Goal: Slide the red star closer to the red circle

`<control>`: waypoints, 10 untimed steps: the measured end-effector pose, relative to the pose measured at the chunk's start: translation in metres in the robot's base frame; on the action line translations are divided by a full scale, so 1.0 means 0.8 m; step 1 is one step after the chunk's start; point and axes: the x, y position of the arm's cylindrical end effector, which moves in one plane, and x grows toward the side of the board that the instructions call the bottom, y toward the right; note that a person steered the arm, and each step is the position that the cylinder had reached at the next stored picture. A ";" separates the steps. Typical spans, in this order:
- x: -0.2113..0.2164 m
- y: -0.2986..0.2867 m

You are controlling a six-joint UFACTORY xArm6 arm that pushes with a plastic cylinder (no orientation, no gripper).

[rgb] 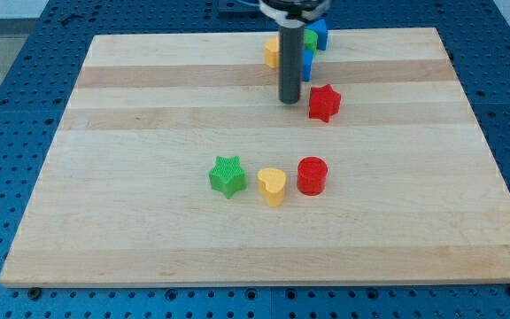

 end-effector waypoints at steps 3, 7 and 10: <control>-0.046 0.058; 0.047 0.059; 0.074 0.056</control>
